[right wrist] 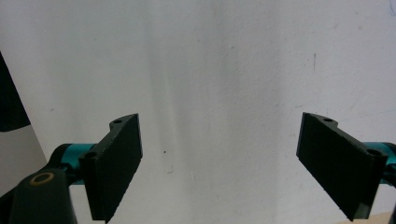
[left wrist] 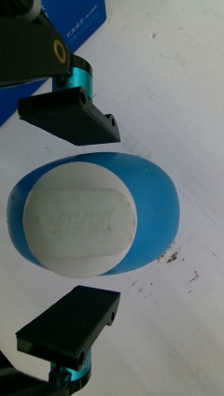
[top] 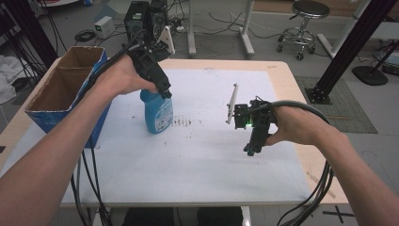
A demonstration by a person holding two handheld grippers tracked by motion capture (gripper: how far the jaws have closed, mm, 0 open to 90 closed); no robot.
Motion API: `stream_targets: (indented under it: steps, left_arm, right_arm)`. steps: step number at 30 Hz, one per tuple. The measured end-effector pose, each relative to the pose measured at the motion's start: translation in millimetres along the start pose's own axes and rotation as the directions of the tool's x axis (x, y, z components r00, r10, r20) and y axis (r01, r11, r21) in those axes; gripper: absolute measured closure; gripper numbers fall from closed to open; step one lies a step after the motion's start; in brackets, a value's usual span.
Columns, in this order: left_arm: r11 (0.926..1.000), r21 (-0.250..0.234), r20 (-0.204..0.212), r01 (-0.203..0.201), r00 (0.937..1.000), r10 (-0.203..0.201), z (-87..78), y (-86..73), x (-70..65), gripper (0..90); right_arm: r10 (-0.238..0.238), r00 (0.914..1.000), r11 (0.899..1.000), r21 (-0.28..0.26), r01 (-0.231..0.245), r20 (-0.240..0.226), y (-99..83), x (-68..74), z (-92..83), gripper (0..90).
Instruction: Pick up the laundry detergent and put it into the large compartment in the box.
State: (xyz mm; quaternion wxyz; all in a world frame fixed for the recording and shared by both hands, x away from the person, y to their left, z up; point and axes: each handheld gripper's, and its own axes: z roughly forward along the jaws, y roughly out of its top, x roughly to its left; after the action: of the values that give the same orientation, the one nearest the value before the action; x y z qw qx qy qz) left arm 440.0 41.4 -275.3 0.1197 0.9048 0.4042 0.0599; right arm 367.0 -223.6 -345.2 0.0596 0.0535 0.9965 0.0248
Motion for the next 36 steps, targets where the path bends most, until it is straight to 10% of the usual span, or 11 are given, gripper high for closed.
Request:
stream_targets:
  steps: [36]
  left_arm:
    - [0.9999, 0.006, 0.008, -0.012, 0.9999, 0.012, 1.8, 0.7, 0.5, 33.1]
  right_arm:
    - [-0.001, 1.0, 1.0, 0.006, 0.001, 0.0, 0.7, 0.7, 0.9, 13.5]
